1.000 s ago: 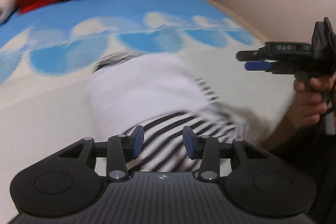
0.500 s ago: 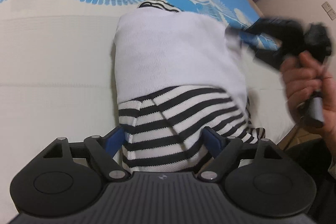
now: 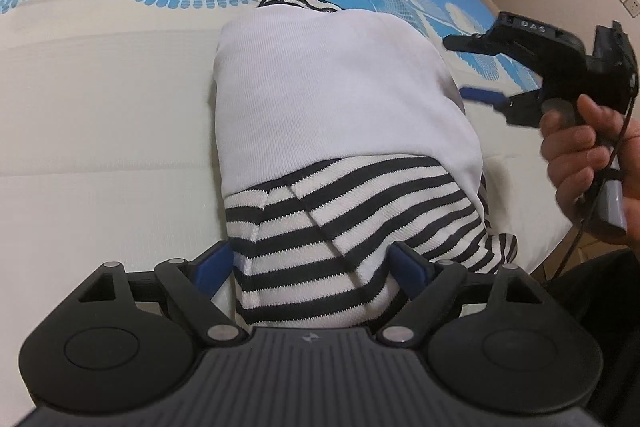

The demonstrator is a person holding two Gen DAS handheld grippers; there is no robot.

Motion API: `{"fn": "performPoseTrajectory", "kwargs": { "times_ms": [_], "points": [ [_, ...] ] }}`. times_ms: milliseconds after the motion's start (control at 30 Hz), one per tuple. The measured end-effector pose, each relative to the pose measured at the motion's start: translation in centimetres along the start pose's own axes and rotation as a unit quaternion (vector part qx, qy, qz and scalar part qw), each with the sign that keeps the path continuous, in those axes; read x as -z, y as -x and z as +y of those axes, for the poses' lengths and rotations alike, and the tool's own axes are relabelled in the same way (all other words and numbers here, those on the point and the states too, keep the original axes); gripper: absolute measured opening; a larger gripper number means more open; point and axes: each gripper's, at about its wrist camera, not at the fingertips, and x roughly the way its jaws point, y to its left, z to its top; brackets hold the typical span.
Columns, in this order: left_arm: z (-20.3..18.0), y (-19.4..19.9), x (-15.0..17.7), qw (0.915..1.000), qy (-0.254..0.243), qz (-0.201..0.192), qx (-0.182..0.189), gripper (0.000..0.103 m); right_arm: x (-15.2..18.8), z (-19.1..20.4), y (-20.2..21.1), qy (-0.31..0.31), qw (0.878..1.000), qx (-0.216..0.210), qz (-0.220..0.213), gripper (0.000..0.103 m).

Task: Fold small clothes

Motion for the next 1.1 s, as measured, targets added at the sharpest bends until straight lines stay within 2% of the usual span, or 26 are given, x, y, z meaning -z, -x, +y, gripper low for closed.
{"fn": "performPoseTrajectory", "kwargs": {
  "times_ms": [33,100,133,167,200,267,300,333,367,400,467,500,567,633,667,700,733,767,833,933,1000,1033,1067,1100],
  "points": [
    [0.0,0.0,0.0,1.0,0.002,0.0,0.0,0.089,0.2,0.2,-0.4,0.004,1.0,0.01,0.005,0.074],
    [0.1,0.1,0.1,1.0,0.005,-0.001,0.001,0.089,0.2,0.4,-1.4,0.001,1.0,0.002,0.031,0.07],
    [0.2,0.1,0.2,1.0,0.006,-0.001,0.001,0.09,0.3,0.4,-1.8,-0.002,0.999,-0.008,0.041,0.059],
    [0.2,0.0,0.2,1.0,0.007,-0.001,0.0,0.09,0.6,0.7,-2.0,0.002,0.999,-0.015,0.049,0.03],
    [0.3,0.0,0.2,1.0,0.009,-0.001,0.001,0.09,0.9,1.3,-2.2,0.014,0.998,-0.017,0.051,0.011],
    [0.6,-0.1,0.2,0.9999,0.013,-0.001,0.002,0.09,1.0,2.4,-1.2,0.034,0.999,-0.027,0.018,0.006],
    [0.7,0.0,0.2,0.9998,0.016,-0.003,0.009,0.091,0.6,2.6,-0.3,0.019,0.998,-0.057,-0.014,0.002],
    [0.8,0.1,0.2,0.9996,0.02,-0.007,0.02,0.092,0.2,2.3,1.2,-0.005,0.994,-0.096,-0.055,0.002],
    [0.6,0.2,0.2,0.9996,0.018,-0.006,0.021,0.092,-0.4,2.0,2.3,-0.017,0.99,-0.116,-0.077,0.002],
    [0.3,0.0,0.3,0.9999,0.004,-0.003,0.01,0.092,-0.6,1.8,2.3,-0.013,0.992,-0.093,-0.081,0.002],
    [-0.5,-0.6,0.6,0.9994,-0.031,0.011,-0.015,0.092,-0.4,1.3,0.1,0.011,0.999,0.024,-0.038,0.002],
    [-0.8,-0.9,0.7,0.9988,-0.041,0.018,-0.022,0.092,0.0,1.0,-1.4,0.017,0.998,0.065,-0.009,0.002],
    [-0.8,-1.0,0.7,0.9985,-0.041,0.027,-0.023,0.092,0.8,0.8,-3.1,0.019,0.996,0.09,0.02,0.005],
    [-0.4,-0.4,0.3,0.999,-0.031,0.027,-0.016,0.092,1.1,1.7,-3.0,0.042,0.995,0.092,0.014,0.013],
    [-0.2,-0.1,0.1,0.9993,-0.025,0.023,-0.012,0.092,1.1,1.8,-2.4,0.041,0.996,0.081,0.009,0.02],
    [0.0,0.3,0.0,0.9996,-0.023,0.018,-0.007,0.092,1.0,1.8,-1.7,0.035,0.997,0.061,0.006,0.029],
    [0.0,0.7,-0.2,0.9997,-0.021,0.011,-0.004,0.092,0.7,1.6,-1.0,0.025,0.999,0.032,0.002,0.047],
    [0.1,1.1,-0.3,0.9998,-0.021,0.003,-0.003,0.092,0.7,1.3,-0.2,0.02,1.0,0.015,0.0,0.054],
    [0.3,1.5,-0.6,0.9998,-0.018,-0.007,-0.003,0.091,1.0,0.8,0.5,0.023,1.0,-0.002,0.007,0.054],
    [0.7,1.7,-0.8,0.9999,0.002,-0.014,0.0,0.091,2.7,0.0,0.5,0.047,0.997,-0.015,0.06,0.054],
    [0.8,1.7,-1.0,0.9998,0.01,-0.016,0.002,0.091,4.1,0.0,0.0,0.081,0.991,-0.024,0.102,0.051],
    [0.7,1.7,-1.0,0.9998,0.012,-0.017,0.002,0.092,4.7,0.2,0.1,0.104,0.988,-0.029,0.112,0.033],
    [0.7,1.6,-1.1,0.9998,0.014,-0.016,0.003,0.092,5.2,0.5,0.7,0.129,0.985,-0.032,0.108,0.009],
    [0.7,1.5,-1.0,0.9998,0.015,-0.014,0.004,0.092,5.4,0.6,1.5,0.144,0.984,-0.034,0.099,0.009]
  ]
}}
